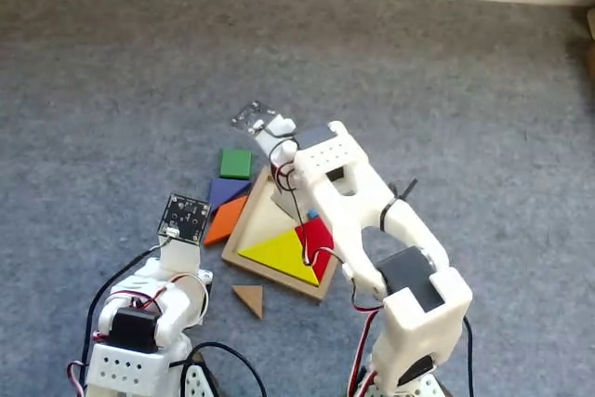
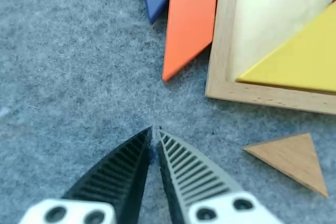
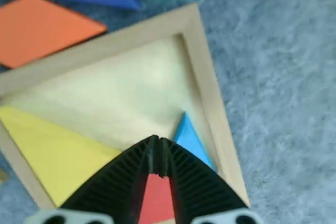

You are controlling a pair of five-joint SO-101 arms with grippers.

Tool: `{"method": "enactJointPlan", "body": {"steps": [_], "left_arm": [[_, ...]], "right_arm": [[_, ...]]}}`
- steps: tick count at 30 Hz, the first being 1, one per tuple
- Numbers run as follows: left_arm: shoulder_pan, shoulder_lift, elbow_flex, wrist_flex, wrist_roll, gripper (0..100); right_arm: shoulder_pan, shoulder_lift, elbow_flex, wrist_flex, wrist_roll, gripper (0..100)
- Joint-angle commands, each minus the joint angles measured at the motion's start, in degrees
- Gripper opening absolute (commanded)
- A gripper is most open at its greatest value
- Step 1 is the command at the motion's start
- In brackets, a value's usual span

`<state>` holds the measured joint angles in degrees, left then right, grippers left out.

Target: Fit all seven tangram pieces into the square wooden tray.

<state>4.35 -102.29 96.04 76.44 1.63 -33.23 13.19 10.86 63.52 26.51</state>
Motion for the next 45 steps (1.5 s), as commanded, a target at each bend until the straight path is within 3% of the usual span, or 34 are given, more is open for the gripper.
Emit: {"method": "enactJointPlan", "body": {"steps": [1,16,23,29,35,45], "left_arm": [[-0.7,-2.1,1.1,0.4,0.5,0],[-0.7,-2.1,1.1,0.4,0.5,0],[-0.7,-2.1,1.1,0.4,0.5,0],[-0.6,-2.1,1.1,0.3,0.5,0],[-0.6,-2.1,1.1,0.3,0.5,0],[-0.6,-2.1,1.1,0.3,0.5,0]], "right_arm": [[3.5,-3.8,0.6,-2.9,-0.8,0.5],[12.4,-4.7,5.4,-3.6,-0.7,0.5],[12.5,-16.8,9.3,-3.1,-0.8,0.5],[12.7,-29.1,24.0,-14.4,-1.3,0.5],[12.8,-43.5,35.9,-24.4,-10.1,0.5],[15.3,-63.9,52.1,-35.2,-16.5,0.5]]}}
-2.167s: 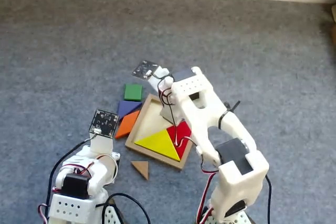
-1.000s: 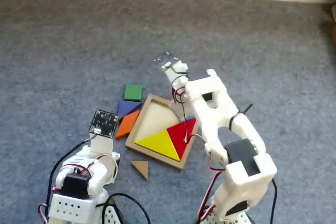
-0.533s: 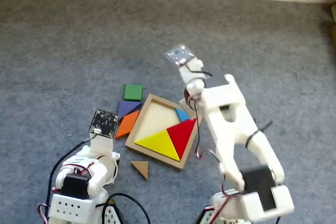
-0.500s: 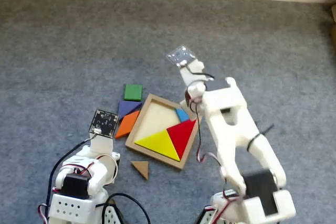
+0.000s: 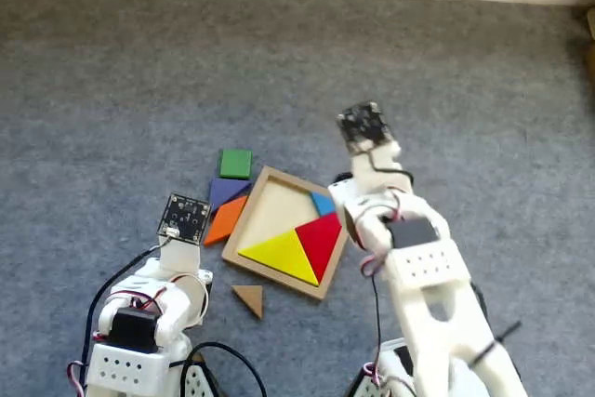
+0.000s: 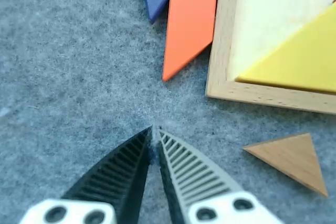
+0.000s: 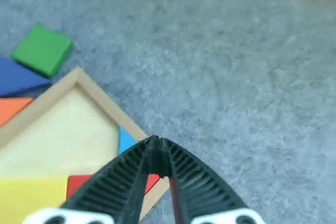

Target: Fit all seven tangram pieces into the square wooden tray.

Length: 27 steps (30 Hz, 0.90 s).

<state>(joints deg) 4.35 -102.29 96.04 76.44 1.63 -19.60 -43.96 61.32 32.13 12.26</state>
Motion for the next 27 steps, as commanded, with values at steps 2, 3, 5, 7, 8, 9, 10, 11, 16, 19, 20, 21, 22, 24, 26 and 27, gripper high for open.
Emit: {"method": "enactJointPlan", "body": {"steps": [2,3,5,7,8,9,10,11,16,19,20,21,22,24,26,27], "left_arm": [[-0.6,-2.1,1.1,0.3,0.5,0],[-0.6,-2.1,1.1,0.3,0.5,0],[-0.6,-2.1,1.1,0.3,0.5,0],[-0.6,-2.1,1.1,0.3,0.5,0],[-0.6,-2.1,1.1,0.3,0.5,0],[-0.6,-2.1,1.1,0.3,0.5,0],[-0.6,-2.1,1.1,0.3,0.5,0],[-0.6,-2.1,1.1,0.3,0.5,0],[-0.6,-2.1,1.1,0.3,0.5,0],[-0.6,-2.1,1.1,0.3,0.5,0],[-0.6,-2.1,1.1,0.3,0.5,0],[-0.6,-2.1,1.1,0.3,0.5,0],[-0.6,-2.1,1.1,0.3,0.5,0],[-0.6,-2.1,1.1,0.3,0.5,0],[-0.6,-2.1,1.1,0.3,0.5,0],[-0.6,-2.1,1.1,0.3,0.5,0]], "right_arm": [[2.3,-10.5,4.4,-5.8,-3.2,0.5],[2.6,-12.4,5.6,-6.5,-3.4,0.5],[2.8,-16.0,8.0,-7.4,-3.3,0.5],[2.8,-19.6,10.0,-7.8,-3.3,0.5],[2.8,-21.5,10.9,-7.8,-3.3,0.5],[2.8,-23.3,11.7,-7.8,-3.3,0.5],[2.8,-25.2,12.6,-7.8,-3.3,0.5],[2.8,-27.0,13.5,-7.8,-3.4,0.5],[2.8,-36.6,18.2,-7.8,-3.4,0.5],[2.8,-42.3,20.7,-7.8,-3.4,0.5],[2.9,-44.4,21.6,-7.8,-3.4,0.5],[2.9,-46.4,22.3,-7.8,-3.4,0.5],[2.9,-48.6,23.1,-7.8,-3.4,0.5],[2.9,-53.2,24.7,-7.8,-3.4,0.5],[2.9,-58.2,25.8,-7.8,-3.1,0.5],[2.9,-60.7,26.4,-7.8,-3.1,0.9]]}}
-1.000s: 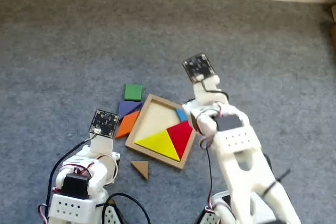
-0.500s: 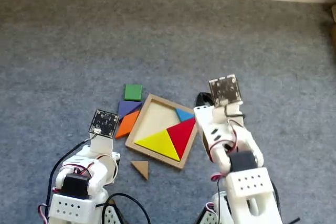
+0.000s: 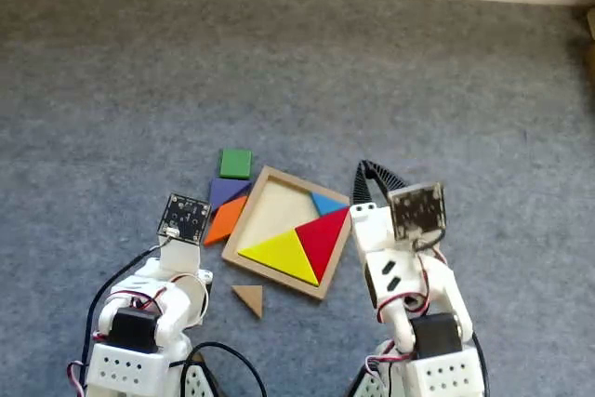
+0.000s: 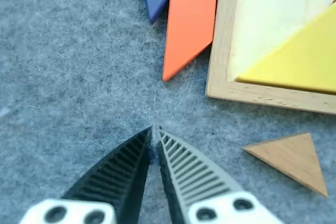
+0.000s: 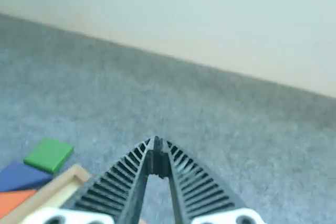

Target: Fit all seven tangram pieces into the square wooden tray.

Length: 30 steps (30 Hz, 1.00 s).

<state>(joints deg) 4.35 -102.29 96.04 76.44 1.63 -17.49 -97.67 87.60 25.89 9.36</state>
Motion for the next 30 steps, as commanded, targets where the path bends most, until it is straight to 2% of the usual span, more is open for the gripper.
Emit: {"method": "enactJointPlan", "body": {"steps": [1,6,13,18,28,30], "left_arm": [[-0.6,-2.1,1.1,0.3,0.5,0],[-0.6,-2.1,1.1,0.3,0.5,0],[-0.6,-2.1,1.1,0.3,0.5,0],[-0.6,-2.1,1.1,0.3,0.5,0],[-0.6,-2.1,1.1,0.3,0.5,0],[-0.6,-2.1,1.1,0.3,0.5,0]], "right_arm": [[0.7,-8.2,0.7,-1.5,-0.1,0.9],[0.7,-6.7,3.4,-1.3,-0.4,0.9],[2.4,-6.3,14.7,-0.9,-0.5,0.9],[6.0,-6.7,16.9,7.3,-0.5,0.9],[5.7,-6.7,16.9,29.8,-0.6,0.8],[5.7,-6.7,16.9,34.0,-3.0,0.6]]}}
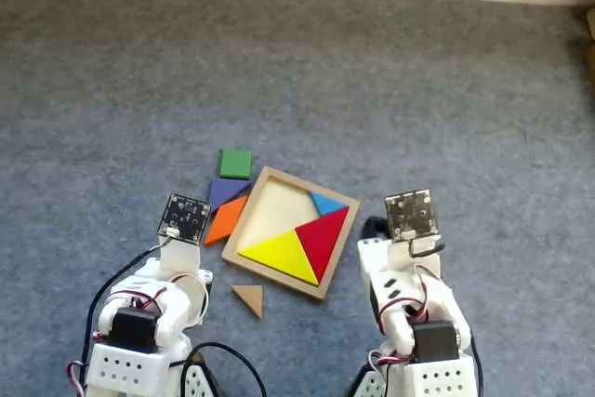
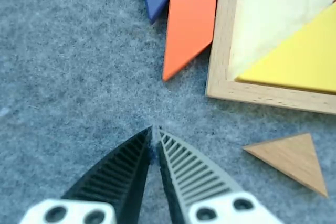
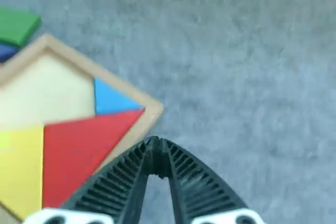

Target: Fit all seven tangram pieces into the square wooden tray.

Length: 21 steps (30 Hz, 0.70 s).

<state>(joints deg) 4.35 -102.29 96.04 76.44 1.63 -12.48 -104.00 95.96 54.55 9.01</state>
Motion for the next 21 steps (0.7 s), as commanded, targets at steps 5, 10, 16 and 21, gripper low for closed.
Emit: {"method": "enactJointPlan", "body": {"steps": [5,10,16,21], "left_arm": [[-0.6,-2.1,1.1,0.3,0.5,0],[-0.6,-2.1,1.1,0.3,0.5,0],[-0.6,-2.1,1.1,0.3,0.5,0],[-0.6,-2.1,1.1,0.3,0.5,0]], "right_arm": [[0.7,-0.4,8.6,16.1,-14.8,0.6],[1.0,-0.4,8.6,16.7,-21.9,0.6],[1.0,-0.4,8.6,16.7,-22.0,0.6],[1.0,-0.4,8.6,16.7,-22.0,0.6]]}}
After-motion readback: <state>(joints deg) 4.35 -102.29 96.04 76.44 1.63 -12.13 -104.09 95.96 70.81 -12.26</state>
